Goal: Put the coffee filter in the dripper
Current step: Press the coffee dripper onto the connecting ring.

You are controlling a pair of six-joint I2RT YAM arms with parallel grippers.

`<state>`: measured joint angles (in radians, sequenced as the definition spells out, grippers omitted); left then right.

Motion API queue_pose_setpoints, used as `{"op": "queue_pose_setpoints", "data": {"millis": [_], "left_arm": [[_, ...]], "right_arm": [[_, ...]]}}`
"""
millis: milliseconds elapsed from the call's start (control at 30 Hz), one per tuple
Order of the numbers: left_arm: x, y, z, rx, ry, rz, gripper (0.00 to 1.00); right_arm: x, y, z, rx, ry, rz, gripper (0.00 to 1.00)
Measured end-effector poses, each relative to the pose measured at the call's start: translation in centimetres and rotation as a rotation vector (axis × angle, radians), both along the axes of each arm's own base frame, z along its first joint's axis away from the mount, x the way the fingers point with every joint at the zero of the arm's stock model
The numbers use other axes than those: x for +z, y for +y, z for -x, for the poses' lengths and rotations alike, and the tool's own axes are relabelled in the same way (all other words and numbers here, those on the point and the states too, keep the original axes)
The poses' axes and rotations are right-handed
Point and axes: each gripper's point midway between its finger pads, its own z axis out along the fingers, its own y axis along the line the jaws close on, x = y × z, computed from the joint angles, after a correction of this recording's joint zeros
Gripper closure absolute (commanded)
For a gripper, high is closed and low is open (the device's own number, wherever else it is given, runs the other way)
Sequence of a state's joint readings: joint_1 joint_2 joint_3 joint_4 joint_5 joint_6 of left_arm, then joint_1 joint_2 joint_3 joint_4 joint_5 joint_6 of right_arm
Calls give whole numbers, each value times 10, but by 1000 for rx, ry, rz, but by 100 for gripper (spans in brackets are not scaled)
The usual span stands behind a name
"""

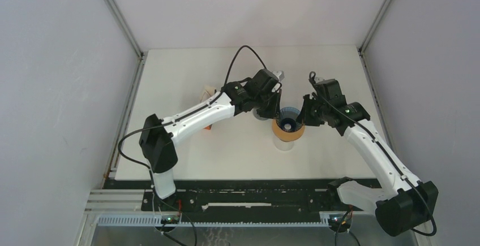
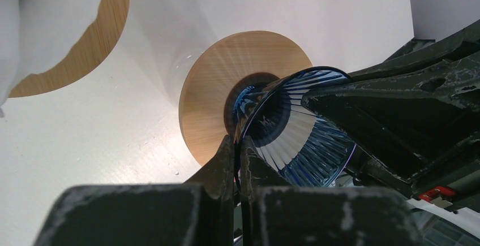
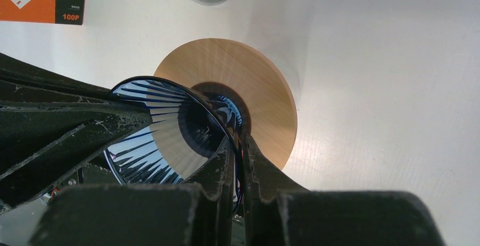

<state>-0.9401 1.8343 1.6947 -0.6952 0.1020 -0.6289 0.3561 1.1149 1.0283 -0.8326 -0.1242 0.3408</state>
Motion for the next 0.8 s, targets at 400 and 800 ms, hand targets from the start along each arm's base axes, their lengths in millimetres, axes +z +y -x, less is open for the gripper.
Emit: {"op": "queue_pose_setpoints", "data": {"millis": [400, 800], "left_arm": [[-2, 2, -1, 16, -31, -6, 100], [-2, 15, -2, 49, -57, -28, 100]], "right_arm": [[-1, 2, -1, -1, -18, 4, 100], [-1, 16, -2, 10, -43, 14, 100]]}}
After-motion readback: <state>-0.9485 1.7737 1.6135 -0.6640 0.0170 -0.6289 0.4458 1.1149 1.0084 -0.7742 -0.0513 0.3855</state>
